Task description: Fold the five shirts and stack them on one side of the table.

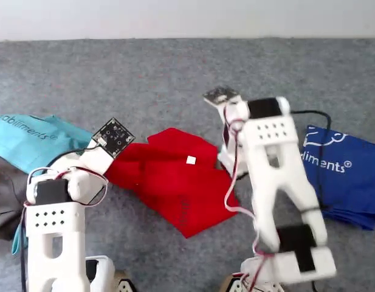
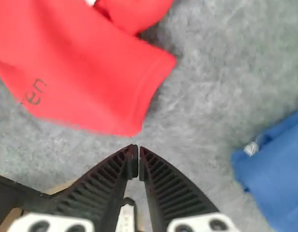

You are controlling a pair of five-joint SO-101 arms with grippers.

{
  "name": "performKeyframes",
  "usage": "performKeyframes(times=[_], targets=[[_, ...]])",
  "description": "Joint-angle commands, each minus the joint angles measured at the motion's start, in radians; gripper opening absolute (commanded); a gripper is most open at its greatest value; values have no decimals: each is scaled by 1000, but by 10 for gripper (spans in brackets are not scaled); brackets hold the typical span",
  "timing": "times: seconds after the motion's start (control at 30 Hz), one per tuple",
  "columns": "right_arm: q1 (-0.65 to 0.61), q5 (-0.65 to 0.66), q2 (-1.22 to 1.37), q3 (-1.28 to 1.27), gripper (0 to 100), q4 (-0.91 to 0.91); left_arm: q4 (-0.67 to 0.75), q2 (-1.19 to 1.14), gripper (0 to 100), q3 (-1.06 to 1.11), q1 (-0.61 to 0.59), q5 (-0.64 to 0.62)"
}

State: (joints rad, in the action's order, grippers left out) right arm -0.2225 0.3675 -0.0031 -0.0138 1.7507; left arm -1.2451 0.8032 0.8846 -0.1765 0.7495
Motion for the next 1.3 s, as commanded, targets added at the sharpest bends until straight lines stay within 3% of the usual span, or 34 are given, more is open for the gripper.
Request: performKeyframes(times=[0.0, 0.3, 0.87, 1.03, 1.27], targets=[[-10, 29, 116, 147, 13, 36, 3, 11, 13, -4, -6, 8], [-70, 29, 286, 181, 260, 35, 3, 11, 13, -2, -6, 2], [-114, 29, 529, 181, 263, -157, 3, 6, 13, -1, -6, 2], [-139, 29, 584, 181, 247, -183, 5, 3, 13, -1, -5, 2], [-134, 29, 602, 203, 6, -209, 6, 3, 13, 2, -5, 2]])
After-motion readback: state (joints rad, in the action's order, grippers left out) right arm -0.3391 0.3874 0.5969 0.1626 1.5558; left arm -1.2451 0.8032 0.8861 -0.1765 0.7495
